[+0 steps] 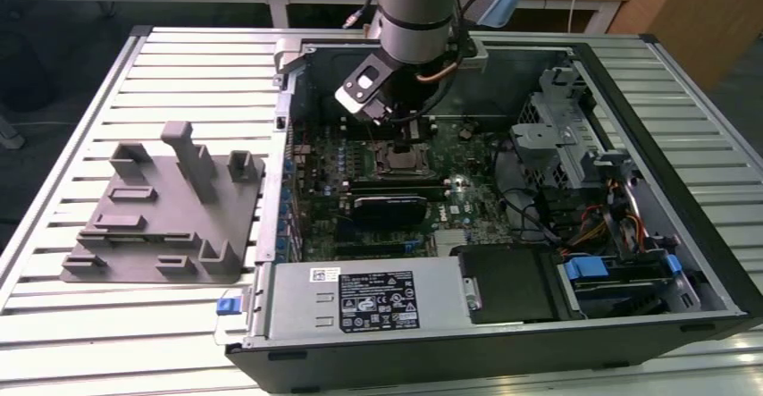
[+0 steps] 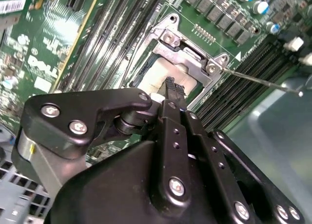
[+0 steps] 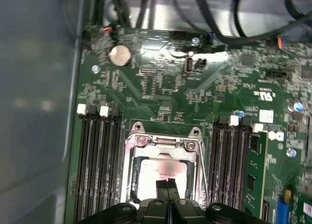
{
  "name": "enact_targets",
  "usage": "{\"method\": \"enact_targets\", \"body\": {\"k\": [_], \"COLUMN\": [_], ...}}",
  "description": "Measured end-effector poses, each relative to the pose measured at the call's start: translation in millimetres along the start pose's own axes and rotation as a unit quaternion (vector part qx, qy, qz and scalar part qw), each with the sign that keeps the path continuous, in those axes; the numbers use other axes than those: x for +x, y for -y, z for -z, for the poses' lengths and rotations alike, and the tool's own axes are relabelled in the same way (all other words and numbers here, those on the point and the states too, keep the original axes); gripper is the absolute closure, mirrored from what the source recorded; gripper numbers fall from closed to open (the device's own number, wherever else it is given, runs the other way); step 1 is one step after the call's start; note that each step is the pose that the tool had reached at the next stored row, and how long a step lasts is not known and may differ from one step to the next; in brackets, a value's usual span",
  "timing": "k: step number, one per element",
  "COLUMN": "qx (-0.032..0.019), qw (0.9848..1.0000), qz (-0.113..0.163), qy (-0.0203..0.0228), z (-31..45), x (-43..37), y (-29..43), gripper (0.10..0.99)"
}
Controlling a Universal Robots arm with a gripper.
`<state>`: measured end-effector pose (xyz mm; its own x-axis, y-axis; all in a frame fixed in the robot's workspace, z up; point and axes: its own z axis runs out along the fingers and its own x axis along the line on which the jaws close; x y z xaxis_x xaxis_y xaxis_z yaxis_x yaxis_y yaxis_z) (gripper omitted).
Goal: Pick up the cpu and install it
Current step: 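Close the cpu cover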
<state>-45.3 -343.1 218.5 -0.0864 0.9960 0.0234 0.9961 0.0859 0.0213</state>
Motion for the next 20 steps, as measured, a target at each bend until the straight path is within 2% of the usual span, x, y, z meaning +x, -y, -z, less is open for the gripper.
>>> {"method": "enact_targets", "body": {"k": [5, 10, 14, 17, 20], "qx": [0.0011, 0.0021, 0.0030, 0.0036, 0.0042], "qw": [0.9990, 0.9958, 0.9919, 0.9880, 0.9834], "qz": [0.046, 0.091, 0.127, 0.154, 0.181], "qy": [-0.0009, -0.0019, -0.0027, -0.0032, -0.0038], "z": [-0.3, -0.5, -0.8, -0.9, -1.1], "x": [0.0, 0.0, 0.0, 0.0, 0.0], "y": [0.0, 0.0, 0.0, 0.0, 0.0], "gripper": [0.980, 0.980, 0.980, 0.980, 0.980]}}
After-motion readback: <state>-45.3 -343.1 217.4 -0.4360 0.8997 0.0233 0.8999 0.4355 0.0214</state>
